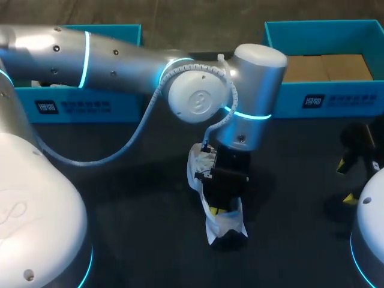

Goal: Take the shoe out of the shoebox, open the shoe tongue, remove and reinsert the insole, then place the shoe into the shoebox

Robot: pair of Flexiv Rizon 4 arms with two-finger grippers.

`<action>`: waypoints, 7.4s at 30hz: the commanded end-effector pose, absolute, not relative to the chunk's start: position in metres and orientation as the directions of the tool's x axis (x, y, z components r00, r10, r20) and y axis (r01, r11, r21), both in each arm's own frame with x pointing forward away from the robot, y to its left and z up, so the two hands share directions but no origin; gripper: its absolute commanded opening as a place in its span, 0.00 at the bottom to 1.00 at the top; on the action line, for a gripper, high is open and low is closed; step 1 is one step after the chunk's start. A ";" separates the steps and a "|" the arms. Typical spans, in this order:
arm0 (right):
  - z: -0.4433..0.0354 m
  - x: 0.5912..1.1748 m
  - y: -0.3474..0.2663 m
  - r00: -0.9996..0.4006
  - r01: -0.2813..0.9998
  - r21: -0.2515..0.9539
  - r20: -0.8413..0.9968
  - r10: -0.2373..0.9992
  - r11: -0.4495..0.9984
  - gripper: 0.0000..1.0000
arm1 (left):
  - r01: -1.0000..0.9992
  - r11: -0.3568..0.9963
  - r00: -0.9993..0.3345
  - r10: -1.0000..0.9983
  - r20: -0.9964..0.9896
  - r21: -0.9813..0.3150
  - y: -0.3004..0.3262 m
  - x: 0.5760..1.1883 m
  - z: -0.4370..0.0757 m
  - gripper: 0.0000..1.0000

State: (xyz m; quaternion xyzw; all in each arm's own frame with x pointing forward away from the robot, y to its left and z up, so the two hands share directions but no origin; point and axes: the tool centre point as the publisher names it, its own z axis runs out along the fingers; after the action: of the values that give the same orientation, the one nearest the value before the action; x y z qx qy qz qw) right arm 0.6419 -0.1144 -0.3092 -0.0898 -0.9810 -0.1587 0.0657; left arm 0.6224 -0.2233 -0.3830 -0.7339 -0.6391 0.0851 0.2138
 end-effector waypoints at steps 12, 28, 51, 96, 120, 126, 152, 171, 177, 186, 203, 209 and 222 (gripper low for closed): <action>-0.309 0.640 -0.114 -0.975 0.197 0.298 0.155 0.157 0.934 1.00 | 0.928 -0.073 0.120 0.987 0.107 -0.366 -0.225 0.618 -0.402 0.00; -0.309 0.640 -0.114 -0.975 0.197 0.298 0.155 0.157 0.934 1.00 | 0.945 0.033 0.044 0.973 0.228 -0.326 -0.224 0.627 -0.377 0.00; -0.309 0.640 -0.114 -0.975 0.197 0.298 0.155 0.157 0.934 1.00 | 0.924 0.134 -0.031 0.960 0.278 -0.359 -0.218 0.616 -0.411 0.00; -0.309 0.640 -0.114 -0.975 0.197 0.298 0.155 0.157 0.934 1.00 | 0.965 0.083 -0.029 0.977 0.212 -0.248 -0.201 0.631 -0.415 0.00; -0.309 0.640 -0.114 -0.975 0.197 0.298 0.155 0.157 0.934 1.00 | 0.984 0.074 -0.077 0.997 -0.012 -0.163 -0.231 0.625 -0.369 0.00; -0.309 0.640 -0.114 -0.975 0.197 0.298 0.155 0.157 0.934 1.00 | 0.977 0.055 -0.059 0.998 -0.013 -0.206 -0.241 0.616 -0.386 0.00; -0.309 0.640 -0.114 -0.975 0.197 0.298 0.155 0.157 0.934 1.00 | 0.983 0.164 -0.160 0.986 0.050 -0.086 -0.226 0.649 -0.400 0.00; -0.309 0.640 -0.114 -0.975 0.197 0.298 0.155 0.157 0.934 1.00 | 0.986 0.059 -0.031 0.984 0.177 -0.158 -0.226 0.627 -0.389 0.00; -0.309 0.640 -0.114 -0.975 0.197 0.298 0.155 0.157 0.934 1.00 | 0.976 0.059 -0.020 0.983 0.185 -0.210 -0.221 0.624 -0.405 0.00; -0.309 0.640 -0.114 -0.975 0.197 0.298 0.155 0.157 0.934 1.00 | 0.965 0.098 -0.059 0.985 0.161 -0.244 -0.211 0.623 -0.421 0.00; -0.309 0.640 -0.114 -0.975 0.197 0.298 0.155 0.157 0.934 1.00 | 0.990 0.051 -0.047 0.998 0.033 -0.130 -0.223 0.631 -0.350 0.00; -0.309 0.640 -0.114 -0.975 0.197 0.298 0.155 0.157 0.934 1.00 | 0.991 0.060 -0.057 0.998 0.032 -0.118 -0.220 0.642 -0.345 0.00; -0.309 0.640 -0.114 -0.975 0.197 0.298 0.155 0.157 0.934 1.00 | 0.990 0.091 -0.087 0.996 0.034 -0.104 -0.221 0.652 -0.354 0.15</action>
State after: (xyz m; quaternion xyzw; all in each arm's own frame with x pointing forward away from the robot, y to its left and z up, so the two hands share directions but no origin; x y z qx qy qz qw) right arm 0.6413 -0.1145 -0.3091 -0.0900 -0.9810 -0.1590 0.0652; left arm 0.6511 -0.2189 -0.3507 -0.6726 -0.7381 0.0287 0.0451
